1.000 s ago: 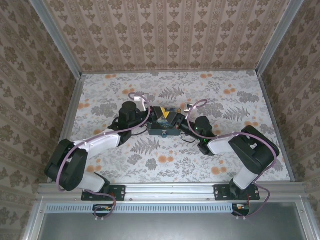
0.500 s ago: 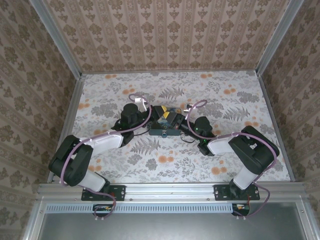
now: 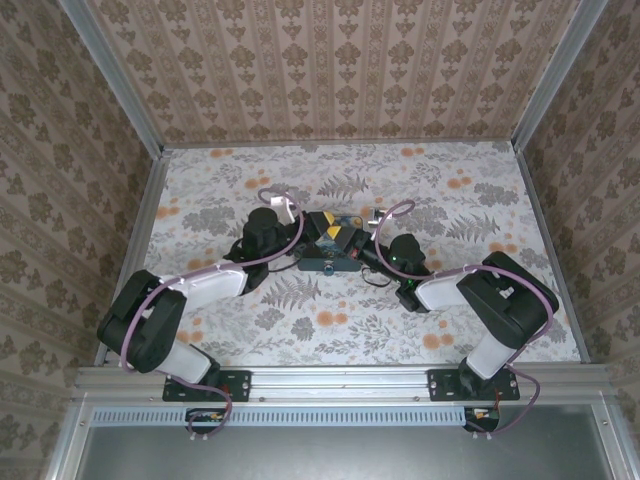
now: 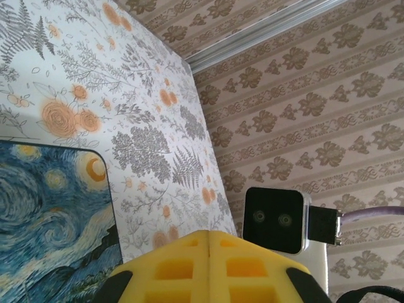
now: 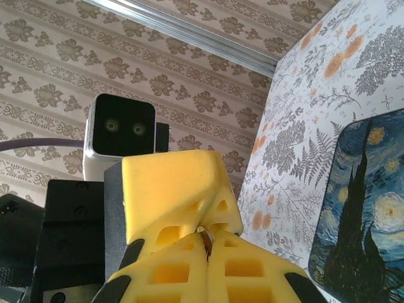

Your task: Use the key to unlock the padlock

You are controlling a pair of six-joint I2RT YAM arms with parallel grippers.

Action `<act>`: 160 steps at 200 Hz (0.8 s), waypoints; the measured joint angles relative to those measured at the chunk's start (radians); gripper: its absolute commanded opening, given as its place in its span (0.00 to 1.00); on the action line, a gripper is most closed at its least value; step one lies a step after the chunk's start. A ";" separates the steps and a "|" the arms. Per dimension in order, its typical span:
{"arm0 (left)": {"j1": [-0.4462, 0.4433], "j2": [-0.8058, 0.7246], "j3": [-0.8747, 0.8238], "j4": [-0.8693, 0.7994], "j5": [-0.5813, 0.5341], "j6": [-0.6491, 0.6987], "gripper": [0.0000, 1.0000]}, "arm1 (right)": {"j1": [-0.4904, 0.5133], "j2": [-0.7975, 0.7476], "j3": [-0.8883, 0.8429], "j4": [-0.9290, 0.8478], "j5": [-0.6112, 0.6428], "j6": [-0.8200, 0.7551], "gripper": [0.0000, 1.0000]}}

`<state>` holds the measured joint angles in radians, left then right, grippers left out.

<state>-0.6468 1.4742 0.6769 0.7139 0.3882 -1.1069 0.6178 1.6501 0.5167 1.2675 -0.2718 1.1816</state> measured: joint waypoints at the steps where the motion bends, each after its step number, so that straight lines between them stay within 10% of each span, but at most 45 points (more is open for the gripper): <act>1: 0.000 0.000 0.000 -0.002 0.000 0.002 0.25 | 0.000 -0.001 0.000 -0.001 0.000 -0.001 0.00; 58: 0.052 -0.103 0.025 -0.253 0.001 0.029 0.61 | -0.013 -0.160 -0.001 -0.265 -0.002 -0.137 0.00; 160: 0.105 -0.174 0.084 -0.533 0.073 -0.056 0.64 | 0.034 -0.356 0.027 -0.693 0.139 -0.491 0.00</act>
<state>-0.5423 1.3003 0.7612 0.1806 0.4610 -1.1629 0.6514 1.2945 0.5442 0.5747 -0.1326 0.6907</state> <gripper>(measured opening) 0.636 0.067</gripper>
